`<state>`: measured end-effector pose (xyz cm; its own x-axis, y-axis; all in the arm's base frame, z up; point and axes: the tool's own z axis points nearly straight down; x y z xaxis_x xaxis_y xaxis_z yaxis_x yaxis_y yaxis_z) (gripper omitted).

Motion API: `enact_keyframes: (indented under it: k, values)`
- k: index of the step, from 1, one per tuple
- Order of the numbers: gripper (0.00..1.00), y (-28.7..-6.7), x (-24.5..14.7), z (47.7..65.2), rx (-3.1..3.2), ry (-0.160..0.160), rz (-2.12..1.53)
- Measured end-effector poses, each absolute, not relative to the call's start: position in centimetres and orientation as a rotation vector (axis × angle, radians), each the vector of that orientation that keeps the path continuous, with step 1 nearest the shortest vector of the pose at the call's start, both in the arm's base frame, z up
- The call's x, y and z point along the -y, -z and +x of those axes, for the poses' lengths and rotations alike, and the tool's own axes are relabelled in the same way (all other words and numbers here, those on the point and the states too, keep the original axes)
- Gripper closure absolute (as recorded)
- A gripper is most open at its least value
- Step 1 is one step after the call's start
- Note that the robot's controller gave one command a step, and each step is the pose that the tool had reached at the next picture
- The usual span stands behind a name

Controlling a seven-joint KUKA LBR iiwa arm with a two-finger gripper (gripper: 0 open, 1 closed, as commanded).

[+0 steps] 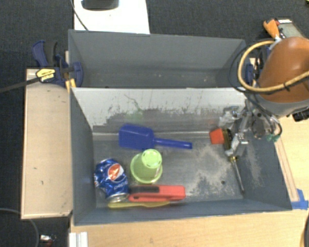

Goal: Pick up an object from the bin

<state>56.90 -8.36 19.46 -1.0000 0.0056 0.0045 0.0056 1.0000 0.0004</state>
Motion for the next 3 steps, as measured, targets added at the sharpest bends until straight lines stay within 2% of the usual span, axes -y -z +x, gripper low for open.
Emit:
enact_keyframes:
  k: [1,2,3]
  values:
    - [0.00,-19.9,8.3,57.1,3.145,-0.001,-0.004]
    - [0.00,-11.6,3.7,58.5,3.150,0.000,-0.011]
    - [0.00,-14.7,-2.2,58.5,3.154,-0.004,-0.034]
